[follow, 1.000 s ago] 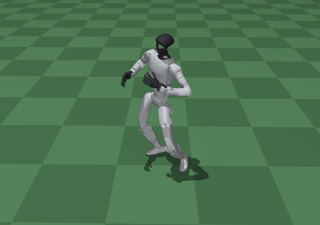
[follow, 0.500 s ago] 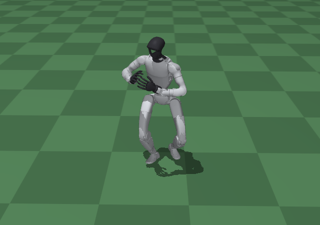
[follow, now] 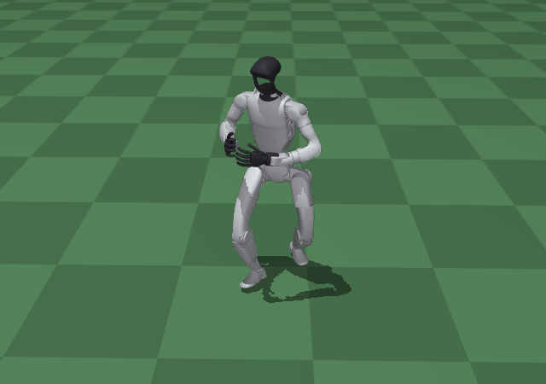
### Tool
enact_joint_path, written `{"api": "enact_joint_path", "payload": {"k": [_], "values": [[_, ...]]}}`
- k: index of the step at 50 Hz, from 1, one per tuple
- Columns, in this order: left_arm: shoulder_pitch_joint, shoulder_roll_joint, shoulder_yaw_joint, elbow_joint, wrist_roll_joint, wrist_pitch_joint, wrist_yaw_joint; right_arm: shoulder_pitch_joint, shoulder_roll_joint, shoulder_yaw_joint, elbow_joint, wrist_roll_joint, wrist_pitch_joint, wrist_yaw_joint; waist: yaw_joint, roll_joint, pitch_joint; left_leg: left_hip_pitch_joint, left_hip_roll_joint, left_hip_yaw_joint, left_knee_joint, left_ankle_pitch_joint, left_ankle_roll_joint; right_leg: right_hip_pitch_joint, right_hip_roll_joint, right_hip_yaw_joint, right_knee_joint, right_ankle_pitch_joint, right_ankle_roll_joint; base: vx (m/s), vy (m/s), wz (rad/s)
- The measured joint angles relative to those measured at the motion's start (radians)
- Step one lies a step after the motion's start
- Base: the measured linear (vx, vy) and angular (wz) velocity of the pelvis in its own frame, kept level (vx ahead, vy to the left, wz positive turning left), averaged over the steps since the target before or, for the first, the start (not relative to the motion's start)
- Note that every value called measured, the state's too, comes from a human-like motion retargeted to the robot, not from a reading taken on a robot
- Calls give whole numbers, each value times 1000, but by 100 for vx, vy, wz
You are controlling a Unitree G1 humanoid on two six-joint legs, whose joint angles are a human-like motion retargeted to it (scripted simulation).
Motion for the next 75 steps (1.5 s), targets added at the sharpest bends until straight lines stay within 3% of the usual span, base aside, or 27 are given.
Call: {"api": "enact_joint_path", "payload": {"k": [5,8,15,22,30,35,38,42,45,48,50,53,55,57,59,61,63,65,66,70,73,75], "values": [[-44,11,-27,52,27,-11,-56,-10,10,31,53,-17,-15,53,-8,-47,6,47,-73,41,-133,34,30,-11,-22,33,-13,123,71,-17,15,-13],[-45,21,-23,60,37,-23,-61,5,13,25,70,-21,-28,60,-7,-48,2,75,-98,48,-227,71,25,-9,-15,34,-14,156,74,-9,9,-14],[-20,40,13,64,79,-48,-58,43,7,-8,96,-57,-47,59,0,-62,-14,152,-160,46,-411,164,-5,-9,-20,53,30,154,74,-1,2,-3],[-2,60,31,108,156,-53,-45,38,13,-6,85,-151,-55,41,22,-73,-21,214,-229,24,-519,188,11,12,-58,77,52,86,61,4,1,9],[-212,61,-40,68,234,-93,91,-209,12,34,-22,-175,-86,-83,55,-50,-11,273,-252,-31,-591,210,41,23,-59,89,38,67,27,17,-5,35],[-660,-32,-209,-75,263,-132,301,-605,23,125,-107,-183,-94,-255,80,-34,1,193,-196,-78,-385,103,51,-28,-90,59,67,22,-27,31,-20,65],[-897,-146,-276,-109,265,-132,436,-808,46,162,-126,-200,-80,-350,100,-29,32,68,-101,-99,-114,46,55,-62,-113,5,149,-81,-113,35,-29,68],[-997,-236,-296,-95,242,-103,496,-885,67,186,-152,-245,-58,-426,123,14,59,-67,114,-59,275,113,110,-31,-84,-74,175,-154,-196,41,-22,44],[-989,-261,-313,-23,226,-82,464,-823,71,204,-159,-281,-49,-445,155,71,50,-187,217,-52,399,191,123,62,-21,-156,69,-107,-192,44,-13,9],[-894,-262,-336,66,249,-84,383,-672,96,201,-153,-301,-48,-385,155,85,-6,-231,148,23,195,287,70,163,-6,-152,-73,75,-98,49,0,30],[-817,-252,-347,107,297,-88,333,-585,105,192,-149,-319,-50,-315,128,72,-53,-213,23,87,-60,389,16,193,-47,-125,-100,237,-21,49,3,44],[-731,-231,-359,111,371,-101,284,-522,106,168,-161,-355,-56,-240,87,44,-109,-111,-175,146,-448,577,-40,184,-146,-105,-65,307,21,45,-4,15],[-708,-226,-369,93,382,-108,261,-521,109,158,-164,-372,-55,-219,70,21,-135,-85,-206,148,-465,579,-30,154,-201,-85,-25,276,17,36,-16,-4],[-704,-216,-371,51,376,-119,239,-539,122,154,-161,-379,-47,-191,63,-21,-153,-69,-203,125,-389,487,19,135,-244,-62,17,207,7,33,-21,-4],[-727,-198,-363,-15,363,-133,222,-575,147,159,-152,-369,-35,-161,72,-76,-156,-75,-172,88,-234,343,67,141,-288,-64,79,74,-29,28,-27,-14],[-784,-167,-340,-94,355,-146,222,-625,180,165,-138,-339,-23,-150,97,-131,-132,-107,-103,40,-14,209,86,166,-323,-107,167,-100,-88,22,-31,-32],[-864,-101,-301,-176,345,-154,241,-694,209,139,-122,-287,-25,-162,134,-148,-68,-146,37,-10,194,177,55,238,-293,-200,205,-197,-137,19,-35,-41],[-890,-29,-238,-229,354,-158,261,-703,211,94,-128,-237,-40,-176,187,-134,-20,-176,184,-57,250,244,1,330,-198,-295,125,-157,-159,18,-34,-61],[-850,-6,-198,-240,361,-164,259,-649,199,74,-141,-220,-48,-169,208,-135,-24,-188,208,-85,210,304,-32,359,-156,-319,60,-86,-148,20,-30,-66],[-559,58,-25,-280,312,-172,175,-348,130,-2,-144,-184,-63,-81,225,-159,-64,-220,176,-218,25,616,-156,374,-45,-240,-101,247,-47,18,-23,-42],[-320,71,83,-319,204,-156,73,-151,64,-62,-86,-184,-52,-20,220,-148,-73,-211,138,-319,7,652,-180,347,-24,-160,-81,294,-36,11,-15,-65],[-210,82,115,-333,151,-144,41,-61,40,-114,-24,-185,-28,-18,215,-136,-65,-198,133,-364,67,569,-160,326,-18,-117,-32,248,-37,5,-11,-64]]}}
